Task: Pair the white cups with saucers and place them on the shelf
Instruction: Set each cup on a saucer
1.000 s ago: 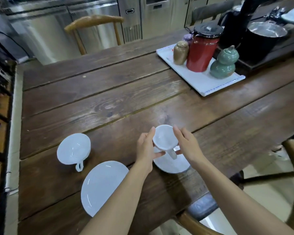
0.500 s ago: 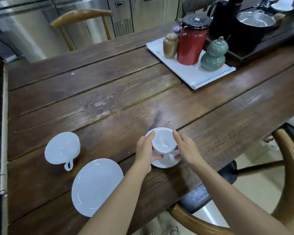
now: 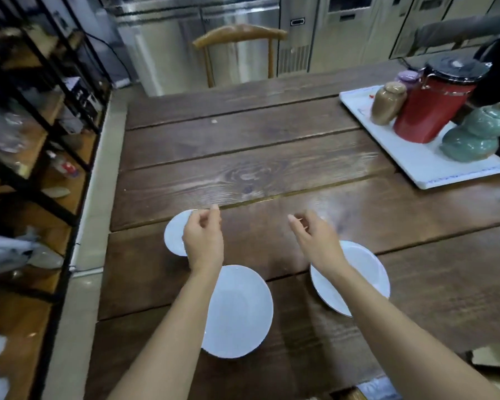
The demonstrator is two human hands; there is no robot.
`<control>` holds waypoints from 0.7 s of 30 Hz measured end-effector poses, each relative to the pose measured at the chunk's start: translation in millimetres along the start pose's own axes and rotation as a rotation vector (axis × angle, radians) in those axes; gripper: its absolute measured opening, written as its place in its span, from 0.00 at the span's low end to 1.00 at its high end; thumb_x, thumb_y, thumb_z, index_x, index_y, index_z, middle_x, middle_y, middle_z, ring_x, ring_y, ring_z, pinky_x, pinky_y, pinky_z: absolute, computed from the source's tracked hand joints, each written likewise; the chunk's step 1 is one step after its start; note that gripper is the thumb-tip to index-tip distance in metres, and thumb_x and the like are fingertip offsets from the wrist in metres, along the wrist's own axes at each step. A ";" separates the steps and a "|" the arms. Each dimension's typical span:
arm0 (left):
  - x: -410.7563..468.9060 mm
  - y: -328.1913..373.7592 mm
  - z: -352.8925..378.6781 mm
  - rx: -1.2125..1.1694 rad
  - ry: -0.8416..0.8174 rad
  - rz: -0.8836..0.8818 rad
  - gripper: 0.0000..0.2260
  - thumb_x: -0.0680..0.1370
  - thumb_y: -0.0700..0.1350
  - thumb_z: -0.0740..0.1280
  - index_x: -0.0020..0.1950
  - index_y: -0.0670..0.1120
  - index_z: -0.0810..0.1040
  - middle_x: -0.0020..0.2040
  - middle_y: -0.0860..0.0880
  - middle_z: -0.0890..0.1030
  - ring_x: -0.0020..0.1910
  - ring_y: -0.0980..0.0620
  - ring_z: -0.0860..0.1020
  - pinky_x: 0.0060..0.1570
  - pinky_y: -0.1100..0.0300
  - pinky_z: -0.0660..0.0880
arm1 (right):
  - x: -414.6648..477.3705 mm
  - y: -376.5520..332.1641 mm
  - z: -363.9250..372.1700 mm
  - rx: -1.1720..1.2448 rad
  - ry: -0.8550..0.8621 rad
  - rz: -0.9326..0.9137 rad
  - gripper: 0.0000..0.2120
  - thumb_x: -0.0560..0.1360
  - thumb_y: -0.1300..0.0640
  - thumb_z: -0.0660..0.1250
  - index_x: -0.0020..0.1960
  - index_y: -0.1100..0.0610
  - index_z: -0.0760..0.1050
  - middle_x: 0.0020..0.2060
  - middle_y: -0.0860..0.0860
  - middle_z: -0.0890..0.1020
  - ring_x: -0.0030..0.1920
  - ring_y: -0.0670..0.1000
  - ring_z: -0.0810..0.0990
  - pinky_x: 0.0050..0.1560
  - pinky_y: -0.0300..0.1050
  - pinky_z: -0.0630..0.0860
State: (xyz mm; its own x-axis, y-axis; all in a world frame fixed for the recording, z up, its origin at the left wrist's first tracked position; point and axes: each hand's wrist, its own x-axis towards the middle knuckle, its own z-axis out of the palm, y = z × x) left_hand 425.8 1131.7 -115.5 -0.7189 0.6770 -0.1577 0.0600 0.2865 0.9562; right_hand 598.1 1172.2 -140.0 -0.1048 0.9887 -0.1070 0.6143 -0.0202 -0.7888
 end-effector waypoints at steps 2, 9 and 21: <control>18.9 -9.9 -24.0 -0.020 0.161 -0.003 0.07 0.78 0.47 0.63 0.45 0.44 0.74 0.43 0.48 0.78 0.45 0.50 0.75 0.45 0.59 0.68 | 6.8 -11.8 31.9 0.037 -0.127 -0.009 0.18 0.78 0.46 0.60 0.57 0.59 0.76 0.46 0.51 0.80 0.49 0.53 0.77 0.51 0.46 0.71; 57.0 -48.2 -66.8 -0.102 0.084 -0.351 0.22 0.78 0.55 0.61 0.70 0.48 0.68 0.64 0.51 0.73 0.64 0.49 0.70 0.61 0.53 0.69 | 23.5 -57.1 107.4 0.366 -0.434 0.249 0.30 0.77 0.41 0.59 0.73 0.56 0.63 0.67 0.54 0.73 0.60 0.56 0.76 0.51 0.48 0.78; 53.4 -38.3 -69.2 -0.325 -0.186 -0.503 0.13 0.78 0.57 0.61 0.57 0.53 0.75 0.58 0.47 0.77 0.50 0.49 0.76 0.40 0.52 0.76 | 21.1 -71.8 116.4 0.462 -0.395 0.283 0.18 0.77 0.47 0.63 0.62 0.58 0.72 0.57 0.55 0.77 0.57 0.57 0.78 0.53 0.54 0.81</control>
State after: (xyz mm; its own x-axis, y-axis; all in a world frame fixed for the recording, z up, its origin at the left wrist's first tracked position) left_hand 337.1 1109.9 -143.4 -0.4698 0.6280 -0.6204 -0.4892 0.3998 0.7752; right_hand 460.7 1177.2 -156.1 -0.3212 0.8092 -0.4920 0.2715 -0.4191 -0.8664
